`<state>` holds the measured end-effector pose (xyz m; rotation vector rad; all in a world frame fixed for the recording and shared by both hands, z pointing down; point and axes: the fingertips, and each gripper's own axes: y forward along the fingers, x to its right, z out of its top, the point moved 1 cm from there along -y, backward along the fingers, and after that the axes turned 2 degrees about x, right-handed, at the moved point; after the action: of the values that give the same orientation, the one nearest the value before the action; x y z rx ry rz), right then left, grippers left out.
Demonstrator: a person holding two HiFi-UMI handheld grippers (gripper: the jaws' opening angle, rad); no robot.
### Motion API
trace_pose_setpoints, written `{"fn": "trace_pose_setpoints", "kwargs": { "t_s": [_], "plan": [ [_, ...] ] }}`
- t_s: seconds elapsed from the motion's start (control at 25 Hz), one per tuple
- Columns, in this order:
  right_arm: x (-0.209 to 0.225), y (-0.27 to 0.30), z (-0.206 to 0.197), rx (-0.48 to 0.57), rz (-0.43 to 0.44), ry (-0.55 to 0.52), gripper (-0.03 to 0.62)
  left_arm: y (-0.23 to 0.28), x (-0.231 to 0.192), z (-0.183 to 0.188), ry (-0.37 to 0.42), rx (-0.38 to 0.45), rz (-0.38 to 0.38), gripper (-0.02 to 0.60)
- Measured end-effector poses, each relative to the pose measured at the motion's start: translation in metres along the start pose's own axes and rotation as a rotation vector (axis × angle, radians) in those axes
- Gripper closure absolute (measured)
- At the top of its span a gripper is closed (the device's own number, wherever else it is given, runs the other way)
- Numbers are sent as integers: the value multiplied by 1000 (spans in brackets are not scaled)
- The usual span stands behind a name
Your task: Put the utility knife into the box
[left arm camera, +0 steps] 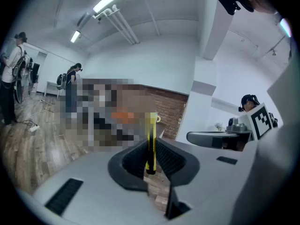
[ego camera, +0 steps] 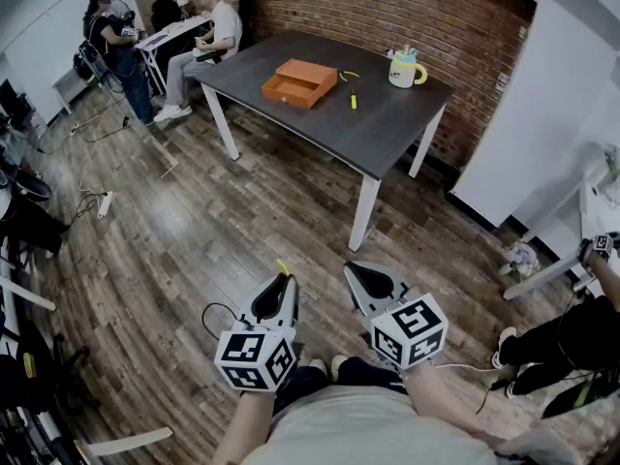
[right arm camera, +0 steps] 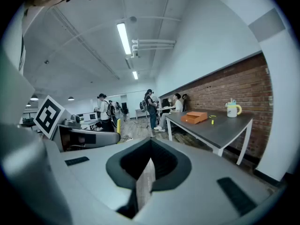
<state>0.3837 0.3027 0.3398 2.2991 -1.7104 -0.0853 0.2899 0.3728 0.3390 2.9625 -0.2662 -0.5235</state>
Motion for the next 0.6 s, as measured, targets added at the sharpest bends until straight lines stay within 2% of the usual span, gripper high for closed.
{"fn": "trace_pose_setpoints", "kwargs": {
  "t_s": [0.2, 0.48, 0.6],
  "plan": [
    [3, 1, -4, -7, -14, -2, 589, -2, -18, 5, 25, 15, 41, 518],
    [-3, 4, -8, -23, 5, 8, 589, 0, -21, 6, 37, 2, 22, 518],
    [-9, 7, -5, 3, 18, 29, 589, -2, -23, 8, 34, 4, 14, 518]
  ]
}}
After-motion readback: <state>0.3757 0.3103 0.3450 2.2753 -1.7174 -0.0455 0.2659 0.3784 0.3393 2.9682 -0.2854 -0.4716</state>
